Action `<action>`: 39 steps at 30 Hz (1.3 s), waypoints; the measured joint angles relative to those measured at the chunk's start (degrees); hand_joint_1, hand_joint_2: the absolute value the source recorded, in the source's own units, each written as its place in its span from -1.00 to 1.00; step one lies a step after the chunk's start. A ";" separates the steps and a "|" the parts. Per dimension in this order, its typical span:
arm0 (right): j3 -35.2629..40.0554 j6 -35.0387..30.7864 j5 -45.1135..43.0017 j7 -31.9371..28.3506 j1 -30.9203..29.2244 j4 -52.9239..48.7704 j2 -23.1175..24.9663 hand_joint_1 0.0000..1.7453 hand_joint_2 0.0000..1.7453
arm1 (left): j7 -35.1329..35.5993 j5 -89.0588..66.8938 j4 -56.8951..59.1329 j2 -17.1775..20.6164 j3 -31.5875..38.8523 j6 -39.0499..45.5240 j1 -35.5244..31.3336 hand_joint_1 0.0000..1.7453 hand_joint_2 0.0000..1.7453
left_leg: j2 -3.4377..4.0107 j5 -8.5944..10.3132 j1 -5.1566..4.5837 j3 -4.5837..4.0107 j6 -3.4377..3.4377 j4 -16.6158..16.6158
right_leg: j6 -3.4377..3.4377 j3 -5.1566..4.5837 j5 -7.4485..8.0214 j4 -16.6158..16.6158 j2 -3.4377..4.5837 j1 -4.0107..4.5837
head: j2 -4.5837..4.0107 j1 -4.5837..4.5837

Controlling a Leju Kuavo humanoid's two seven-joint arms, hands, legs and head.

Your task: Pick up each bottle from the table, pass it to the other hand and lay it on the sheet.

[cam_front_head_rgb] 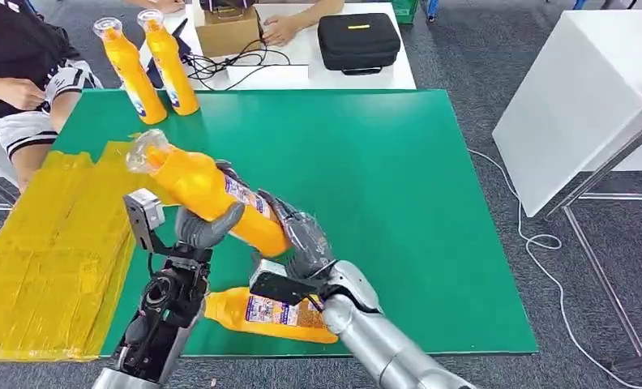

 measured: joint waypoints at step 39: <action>-8.85 9.57 -12.89 1.01 18.32 -43.23 -11.15 -1.00 1.00 | 24.39 -94.74 57.29 29.59 -17.51 -4.42 -45.54 1.00 1.00 | 0.17 0.08 0.15 -0.05 -0.17 -0.01 | -0.25 -0.14 0.08 0.09 0.29 0.15 | 0.00 0.09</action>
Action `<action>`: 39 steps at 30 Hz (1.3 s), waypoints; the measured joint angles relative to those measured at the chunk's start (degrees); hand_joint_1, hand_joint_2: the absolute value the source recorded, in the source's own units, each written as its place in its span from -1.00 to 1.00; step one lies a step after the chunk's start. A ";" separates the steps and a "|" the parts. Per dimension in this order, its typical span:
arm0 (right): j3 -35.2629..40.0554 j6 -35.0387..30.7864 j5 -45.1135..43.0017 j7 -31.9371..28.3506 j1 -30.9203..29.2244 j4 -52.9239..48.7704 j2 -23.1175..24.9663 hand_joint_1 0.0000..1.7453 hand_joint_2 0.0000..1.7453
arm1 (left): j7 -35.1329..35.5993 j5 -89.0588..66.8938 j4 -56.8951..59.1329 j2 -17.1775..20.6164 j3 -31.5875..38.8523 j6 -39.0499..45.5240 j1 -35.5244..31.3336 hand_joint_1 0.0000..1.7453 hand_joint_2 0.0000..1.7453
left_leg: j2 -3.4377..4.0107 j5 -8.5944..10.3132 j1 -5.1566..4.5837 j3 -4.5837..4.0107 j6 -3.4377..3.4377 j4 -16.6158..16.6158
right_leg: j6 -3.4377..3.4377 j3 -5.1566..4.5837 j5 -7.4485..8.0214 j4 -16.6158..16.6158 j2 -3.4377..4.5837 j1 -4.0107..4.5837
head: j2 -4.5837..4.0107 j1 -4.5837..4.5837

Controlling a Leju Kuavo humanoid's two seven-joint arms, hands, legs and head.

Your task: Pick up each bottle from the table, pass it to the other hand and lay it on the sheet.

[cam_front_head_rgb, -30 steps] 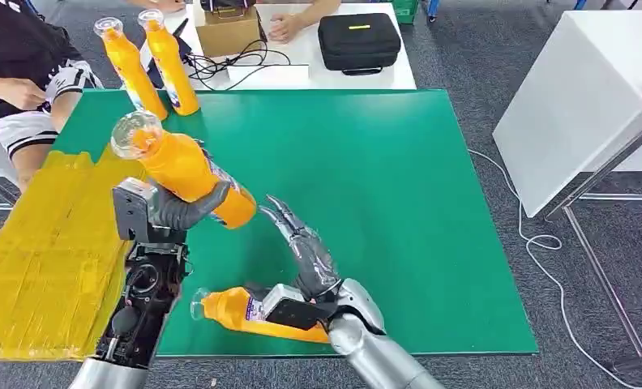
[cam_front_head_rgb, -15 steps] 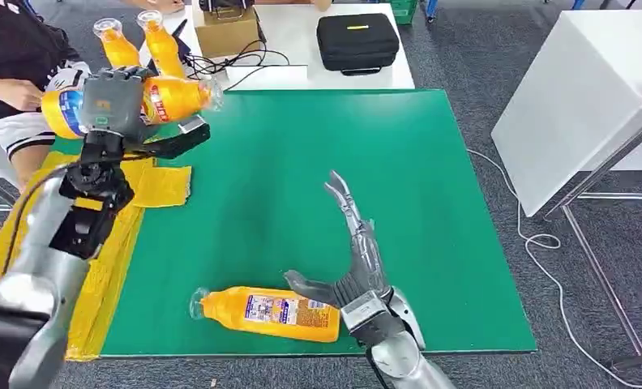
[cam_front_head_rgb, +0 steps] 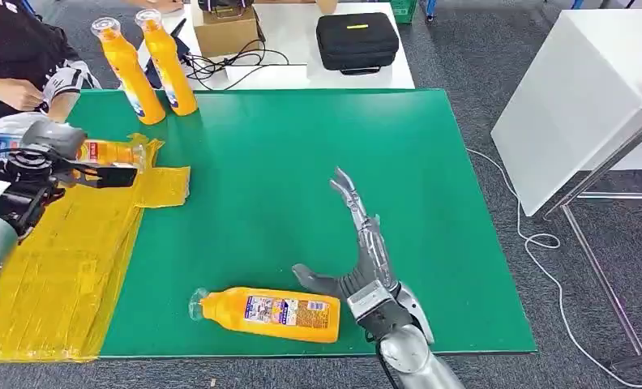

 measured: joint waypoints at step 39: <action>-2.73 1.31 3.65 2.01 2.27 0.79 -0.15 -1.00 1.00 | -19.75 24.23 2.95 -3.43 15.84 -1.95 12.20 -1.00 -1.00 | 0.01 -0.01 -0.09 0.03 0.00 0.00 | 0.01 0.00 0.01 -0.02 -0.01 -0.06 | 0.00 -0.02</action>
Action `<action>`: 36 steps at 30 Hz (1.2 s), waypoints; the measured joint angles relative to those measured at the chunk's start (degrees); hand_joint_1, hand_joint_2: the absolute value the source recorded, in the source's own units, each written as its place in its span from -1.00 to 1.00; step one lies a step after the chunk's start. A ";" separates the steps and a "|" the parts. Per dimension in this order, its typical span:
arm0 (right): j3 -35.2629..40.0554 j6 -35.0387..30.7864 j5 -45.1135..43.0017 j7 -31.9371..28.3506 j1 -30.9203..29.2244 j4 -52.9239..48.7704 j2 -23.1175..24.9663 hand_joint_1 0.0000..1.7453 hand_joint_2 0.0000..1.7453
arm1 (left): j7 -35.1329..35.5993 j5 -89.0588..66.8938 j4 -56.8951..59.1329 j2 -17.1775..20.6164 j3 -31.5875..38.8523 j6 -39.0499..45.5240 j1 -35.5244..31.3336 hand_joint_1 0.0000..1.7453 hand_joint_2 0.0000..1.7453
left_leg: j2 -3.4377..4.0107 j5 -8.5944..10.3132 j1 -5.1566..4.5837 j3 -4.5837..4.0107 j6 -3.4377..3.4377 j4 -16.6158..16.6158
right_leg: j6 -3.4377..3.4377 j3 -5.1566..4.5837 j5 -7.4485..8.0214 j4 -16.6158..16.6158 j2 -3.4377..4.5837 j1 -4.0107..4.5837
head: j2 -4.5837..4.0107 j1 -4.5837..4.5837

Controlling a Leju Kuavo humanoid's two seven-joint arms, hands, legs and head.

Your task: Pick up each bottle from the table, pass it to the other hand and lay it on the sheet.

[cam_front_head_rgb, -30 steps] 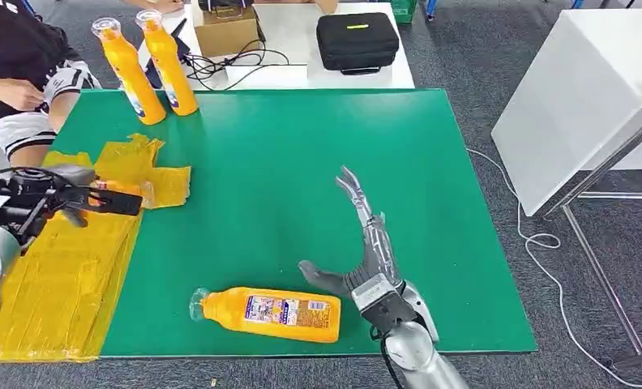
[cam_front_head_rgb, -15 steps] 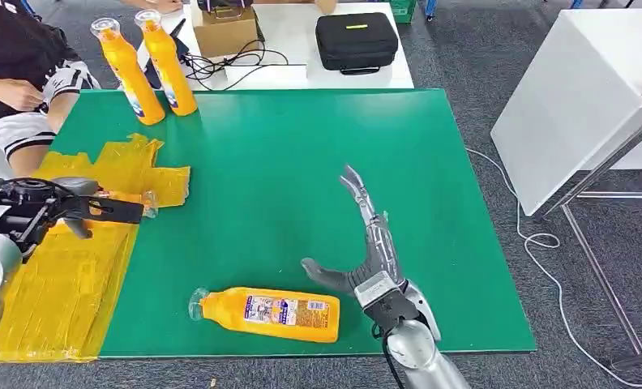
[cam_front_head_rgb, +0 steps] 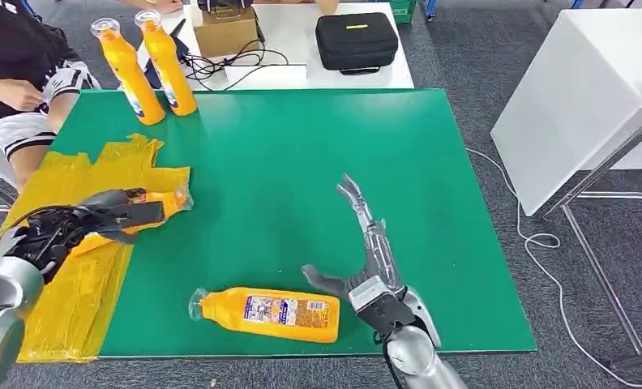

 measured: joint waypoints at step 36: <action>12.11 11.28 21.49 0.66 -0.87 1.60 -5.77 -1.00 1.00 | -15.94 60.27 -52.04 -23.00 9.23 -6.24 25.30 -1.00 1.00 | -0.07 -0.06 -0.08 0.02 0.05 0.01 | 0.05 0.07 0.00 -0.05 -0.12 -0.09 | 0.00 0.00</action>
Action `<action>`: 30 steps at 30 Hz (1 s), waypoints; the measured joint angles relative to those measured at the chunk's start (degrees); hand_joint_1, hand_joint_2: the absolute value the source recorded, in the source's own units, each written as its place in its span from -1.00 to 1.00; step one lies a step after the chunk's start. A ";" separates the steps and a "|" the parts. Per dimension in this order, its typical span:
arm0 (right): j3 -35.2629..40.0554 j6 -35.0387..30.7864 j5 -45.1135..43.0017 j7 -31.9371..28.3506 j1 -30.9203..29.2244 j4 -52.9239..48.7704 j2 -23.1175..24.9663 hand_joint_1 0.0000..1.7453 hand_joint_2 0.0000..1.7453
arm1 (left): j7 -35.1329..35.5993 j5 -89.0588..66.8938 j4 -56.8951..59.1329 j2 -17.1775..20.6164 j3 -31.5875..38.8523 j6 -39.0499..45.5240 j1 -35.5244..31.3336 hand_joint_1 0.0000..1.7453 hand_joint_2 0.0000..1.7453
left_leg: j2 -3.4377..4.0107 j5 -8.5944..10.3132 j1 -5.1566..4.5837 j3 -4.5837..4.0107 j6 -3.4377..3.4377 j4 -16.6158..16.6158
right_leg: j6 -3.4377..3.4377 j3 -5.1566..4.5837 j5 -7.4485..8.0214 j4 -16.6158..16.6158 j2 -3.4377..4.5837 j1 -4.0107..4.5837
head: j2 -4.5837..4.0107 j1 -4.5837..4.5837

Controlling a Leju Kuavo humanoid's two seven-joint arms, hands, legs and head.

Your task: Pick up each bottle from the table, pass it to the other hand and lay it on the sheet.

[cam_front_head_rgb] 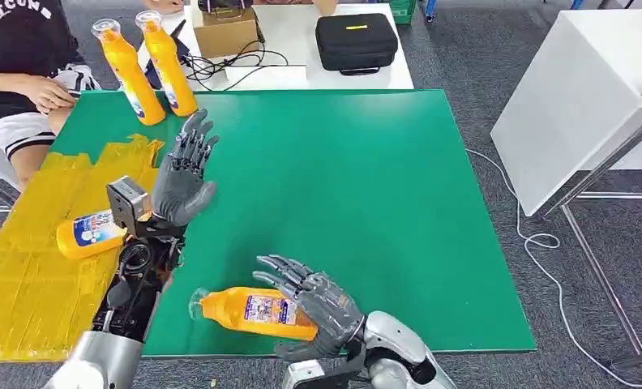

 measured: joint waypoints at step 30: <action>1.14 -0.70 9.92 13.05 -1.27 11.17 -1.25 -1.00 1.00 | 0.50 1.75 -1.77 -2.03 5.05 -0.28 5.46 -1.00 1.00 | -0.01 -0.01 -0.01 -0.01 0.00 0.00 | 0.00 0.01 -0.01 0.00 0.00 -0.01 | 0.00 0.00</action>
